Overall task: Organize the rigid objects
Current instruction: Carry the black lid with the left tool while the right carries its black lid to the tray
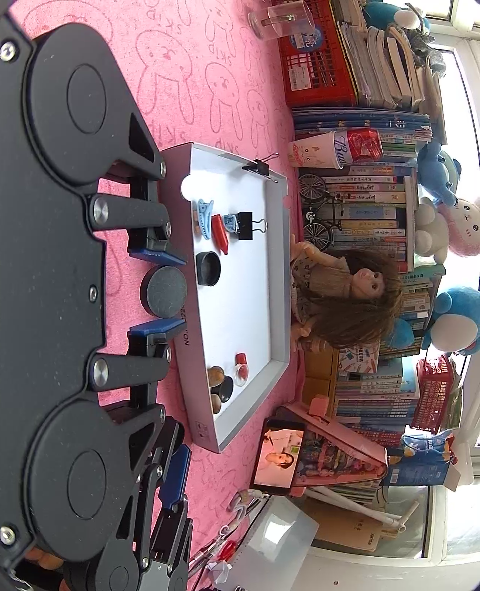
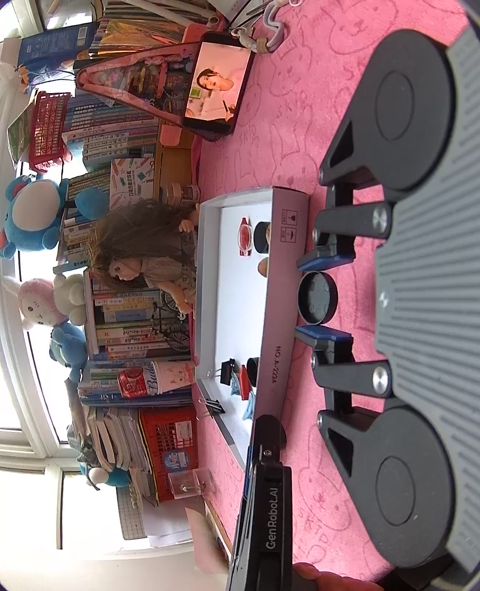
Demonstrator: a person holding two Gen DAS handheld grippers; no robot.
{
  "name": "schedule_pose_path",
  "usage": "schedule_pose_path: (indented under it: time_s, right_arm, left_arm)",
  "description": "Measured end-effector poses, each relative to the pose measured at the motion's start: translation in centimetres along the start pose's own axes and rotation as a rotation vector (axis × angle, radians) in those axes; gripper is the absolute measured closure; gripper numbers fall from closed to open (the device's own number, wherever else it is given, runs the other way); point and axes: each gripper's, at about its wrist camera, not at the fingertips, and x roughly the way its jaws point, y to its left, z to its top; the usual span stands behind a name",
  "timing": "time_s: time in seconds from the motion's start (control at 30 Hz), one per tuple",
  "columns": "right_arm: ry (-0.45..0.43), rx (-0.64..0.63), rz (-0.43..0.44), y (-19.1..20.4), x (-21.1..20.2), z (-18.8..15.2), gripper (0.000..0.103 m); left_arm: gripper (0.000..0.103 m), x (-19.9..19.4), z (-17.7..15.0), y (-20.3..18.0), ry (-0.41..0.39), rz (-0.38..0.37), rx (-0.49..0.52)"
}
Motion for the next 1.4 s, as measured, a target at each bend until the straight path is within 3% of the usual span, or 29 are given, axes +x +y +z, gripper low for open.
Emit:
schedule_pose_path:
  time_s: [0.6, 1.4]
  right_arm:
    - [-0.024, 0.064, -0.045, -1.7, 2.2, 2.6, 0.065]
    - [-0.011, 0.139, -0.093, -3.9, 8.2, 5.6, 0.065]
  left_arm:
    - [0.074, 2.4, 3.2, 1.4, -0.031, 0.037, -0.031]
    - [0.074, 9.5, 7.1, 3.7, -0.041, 0.103, -0.079]
